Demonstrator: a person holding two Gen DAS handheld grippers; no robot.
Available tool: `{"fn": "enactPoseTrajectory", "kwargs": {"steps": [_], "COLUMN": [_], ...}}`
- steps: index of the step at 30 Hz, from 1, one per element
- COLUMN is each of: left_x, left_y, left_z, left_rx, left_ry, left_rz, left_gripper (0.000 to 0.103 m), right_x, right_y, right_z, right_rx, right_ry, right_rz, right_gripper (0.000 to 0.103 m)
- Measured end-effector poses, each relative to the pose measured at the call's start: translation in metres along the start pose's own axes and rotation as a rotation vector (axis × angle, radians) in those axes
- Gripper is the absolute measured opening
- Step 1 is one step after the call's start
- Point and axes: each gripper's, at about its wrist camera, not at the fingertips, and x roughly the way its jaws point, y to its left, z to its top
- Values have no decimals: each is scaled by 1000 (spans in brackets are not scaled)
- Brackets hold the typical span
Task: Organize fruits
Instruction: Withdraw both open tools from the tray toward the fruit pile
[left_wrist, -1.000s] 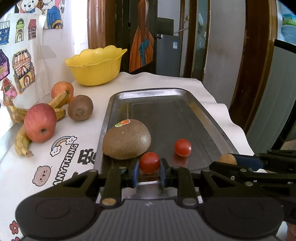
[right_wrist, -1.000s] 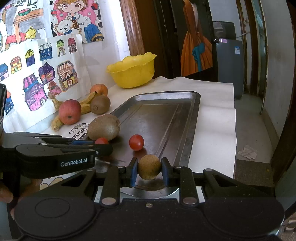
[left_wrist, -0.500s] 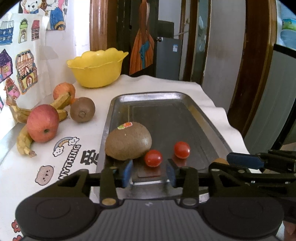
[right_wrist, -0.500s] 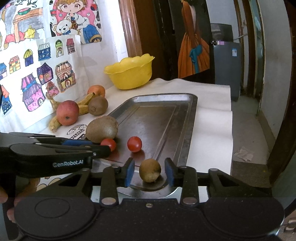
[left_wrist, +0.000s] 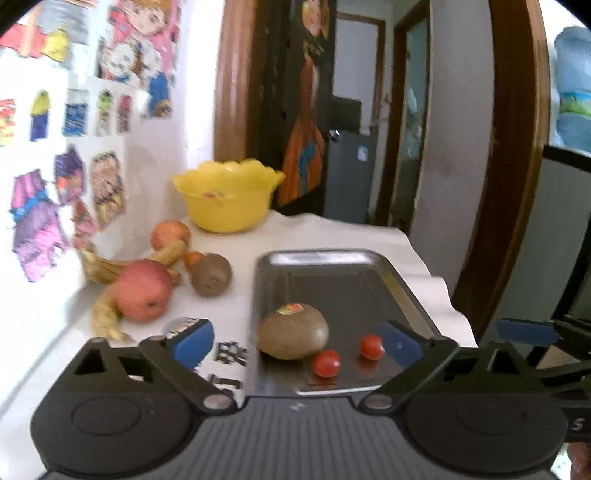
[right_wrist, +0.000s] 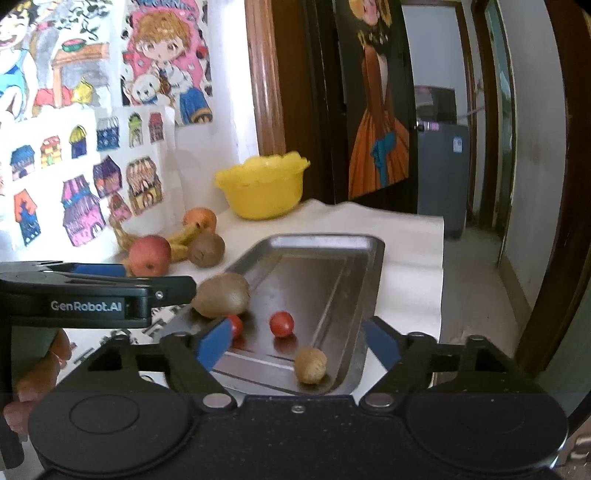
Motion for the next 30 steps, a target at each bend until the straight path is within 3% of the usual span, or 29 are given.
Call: {"fn": "enactPoseTrajectory", "kwargs": {"steps": [6, 18, 26, 30], "left_x": [-33, -81, -114, -126], "left_y": [22, 77, 110, 120], "left_z": [5, -8, -1, 6], "left_rx": [-21, -38, -53, -44], "left_ry": [-62, -90, -101, -122], "left_rz": [55, 172, 292, 367], "left_gripper": [102, 103, 103, 103], "right_x": [-28, -63, -74, -71], "right_y": [22, 86, 144, 166], "right_z": [4, -4, 11, 29], "right_rx": [-18, -21, -78, -32], "right_ry": [-54, -70, -107, -129], "right_rz": [1, 10, 141, 234], "right_gripper": [102, 102, 102, 102]}}
